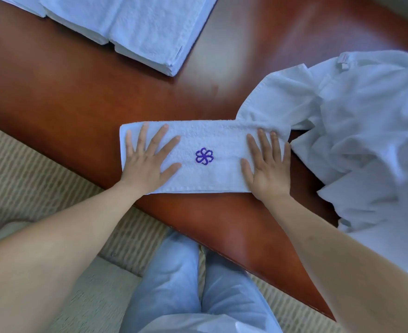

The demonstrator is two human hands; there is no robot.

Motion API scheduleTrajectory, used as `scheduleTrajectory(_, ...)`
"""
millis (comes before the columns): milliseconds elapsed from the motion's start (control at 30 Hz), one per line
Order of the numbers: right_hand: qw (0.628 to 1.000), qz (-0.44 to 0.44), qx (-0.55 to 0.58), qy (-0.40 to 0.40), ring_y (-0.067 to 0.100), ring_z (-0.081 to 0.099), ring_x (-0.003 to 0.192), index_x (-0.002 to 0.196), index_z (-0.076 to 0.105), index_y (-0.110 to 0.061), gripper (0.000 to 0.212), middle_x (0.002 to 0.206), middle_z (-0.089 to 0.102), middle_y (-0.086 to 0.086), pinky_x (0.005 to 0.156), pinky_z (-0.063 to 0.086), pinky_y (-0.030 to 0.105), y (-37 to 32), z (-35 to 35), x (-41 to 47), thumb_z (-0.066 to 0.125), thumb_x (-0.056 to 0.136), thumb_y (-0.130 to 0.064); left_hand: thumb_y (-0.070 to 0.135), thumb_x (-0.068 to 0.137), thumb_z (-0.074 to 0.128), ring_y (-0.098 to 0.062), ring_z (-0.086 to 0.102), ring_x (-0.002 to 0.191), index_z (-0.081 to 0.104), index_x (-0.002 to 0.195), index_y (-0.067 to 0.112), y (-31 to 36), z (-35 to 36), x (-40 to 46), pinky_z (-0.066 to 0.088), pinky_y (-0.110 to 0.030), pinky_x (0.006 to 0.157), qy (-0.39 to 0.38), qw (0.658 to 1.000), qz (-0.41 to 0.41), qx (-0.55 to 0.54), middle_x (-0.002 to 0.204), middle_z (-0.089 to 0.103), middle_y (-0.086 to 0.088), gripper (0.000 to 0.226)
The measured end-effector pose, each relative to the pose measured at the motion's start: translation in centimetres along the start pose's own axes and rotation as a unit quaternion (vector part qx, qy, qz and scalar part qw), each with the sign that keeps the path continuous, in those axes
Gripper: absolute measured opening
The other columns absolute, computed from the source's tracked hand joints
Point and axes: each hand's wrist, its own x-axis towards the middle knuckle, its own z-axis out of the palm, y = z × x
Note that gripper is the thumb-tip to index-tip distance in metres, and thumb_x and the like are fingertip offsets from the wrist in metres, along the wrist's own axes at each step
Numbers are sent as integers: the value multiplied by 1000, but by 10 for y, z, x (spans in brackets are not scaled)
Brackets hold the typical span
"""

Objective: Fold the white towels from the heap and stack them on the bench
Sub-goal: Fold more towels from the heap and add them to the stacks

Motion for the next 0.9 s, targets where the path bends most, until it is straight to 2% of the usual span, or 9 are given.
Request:
scheduleTrajectory(100,1000,-5,-2,-20,24,-7,158,165,8,-31,66,172,1,-1,125,0,57,-12,-1,-6,22,106,-57,76,97,17,-38,-5,157,7,162,42,-3,-4,-13,6,-76,116,-22,1000,-13,11,172,-2,6,74)
scheduleTrajectory(200,997,-2,5,-79,21,-14,157,164,-2,-33,67,172,-9,-4,125,-3,56,-18,-12,-7,20,105,-58,82,93,6,-36,-17,155,-11,159,47,-1,-21,-13,2,-74,117,-109,993,-38,23,170,-19,9,77)
scheduleTrajectory(267,994,-7,6,-113,22,-12,158,164,0,-32,68,172,-10,-4,125,0,55,-16,-27,-6,26,105,-55,87,89,4,-34,-22,154,-14,157,50,7,-37,-5,-3,-70,119,-157,986,-60,4,168,-23,9,79)
scheduleTrajectory(433,986,-4,47,-159,26,9,156,157,27,-28,61,170,10,4,122,23,43,-7,-70,-15,48,100,-34,78,91,3,-29,-8,157,10,158,47,59,-84,32,0,-59,124,-222,974,19,-46,171,-5,2,74)
scheduleTrajectory(567,968,90,114,-203,27,43,134,149,40,-26,53,163,20,-1,91,49,37,7,-85,-25,50,97,-22,55,106,28,-28,1,157,17,160,38,106,-104,67,4,-54,125,-218,970,97,-41,170,4,0,57)
scheduleTrajectory(633,943,165,194,-214,26,60,104,142,47,-25,46,149,36,1,74,49,32,14,-84,-28,51,96,-20,45,108,34,-28,5,156,21,160,32,128,-107,84,9,-51,125,-204,971,120,-35,170,7,-2,55)
scheduleTrajectory(700,898,246,306,-198,20,60,86,135,52,-24,40,125,53,2,70,51,33,20,-80,-31,53,94,-21,36,108,36,-29,8,155,24,160,28,149,-108,101,12,-49,125,-201,970,138,-26,170,8,-3,54)
scheduleTrajectory(800,835,341,404,-153,15,60,82,128,55,-19,37,100,63,-3,82,55,39,26,-70,-31,58,91,-21,25,105,44,-31,23,150,28,159,27,176,-110,127,24,-45,119,-185,971,141,-54,165,22,-6,56)
scheduleTrajectory(900,828,355,408,-145,9,57,78,132,49,-17,46,88,60,-8,71,50,32,27,-59,-31,63,89,-24,14,96,52,-33,46,126,35,150,22,197,-114,147,40,-39,98,-165,977,107,-85,139,47,-10,58)
